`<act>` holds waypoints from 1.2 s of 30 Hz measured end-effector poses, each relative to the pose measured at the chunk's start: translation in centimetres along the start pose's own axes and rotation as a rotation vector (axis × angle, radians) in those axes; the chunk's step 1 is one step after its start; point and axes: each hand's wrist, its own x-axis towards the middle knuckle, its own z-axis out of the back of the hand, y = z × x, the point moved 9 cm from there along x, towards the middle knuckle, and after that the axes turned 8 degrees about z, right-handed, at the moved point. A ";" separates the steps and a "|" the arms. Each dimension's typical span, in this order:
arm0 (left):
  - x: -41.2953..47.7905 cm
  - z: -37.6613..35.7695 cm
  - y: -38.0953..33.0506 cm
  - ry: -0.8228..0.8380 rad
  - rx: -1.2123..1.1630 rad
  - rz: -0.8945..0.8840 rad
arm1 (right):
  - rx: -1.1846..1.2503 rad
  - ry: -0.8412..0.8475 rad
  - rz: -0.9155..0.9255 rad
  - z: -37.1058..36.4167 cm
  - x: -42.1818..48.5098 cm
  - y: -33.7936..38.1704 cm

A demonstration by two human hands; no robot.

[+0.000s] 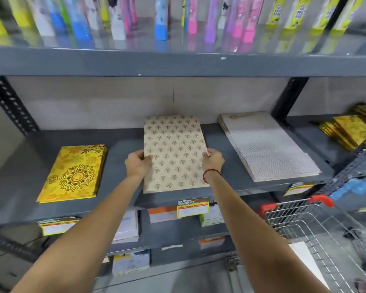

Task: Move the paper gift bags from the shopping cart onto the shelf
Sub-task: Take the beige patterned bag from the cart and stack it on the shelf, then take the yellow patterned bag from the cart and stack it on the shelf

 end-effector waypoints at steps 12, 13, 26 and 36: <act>-0.5 -2.7 0.4 -0.004 0.258 -0.056 | -0.267 0.296 0.189 -2.6 0.5 -0.1; -1.2 -3.2 -0.3 -0.038 0.320 -0.108 | -0.248 0.287 0.206 -1.8 0.4 0.1; -21.8 -28.4 -6.8 0.550 0.377 -0.640 | -0.156 -0.205 0.008 25.9 -4.6 -13.6; -40.0 -49.3 3.3 1.106 0.741 -0.606 | -0.238 -0.367 -0.645 40.9 -19.9 -37.7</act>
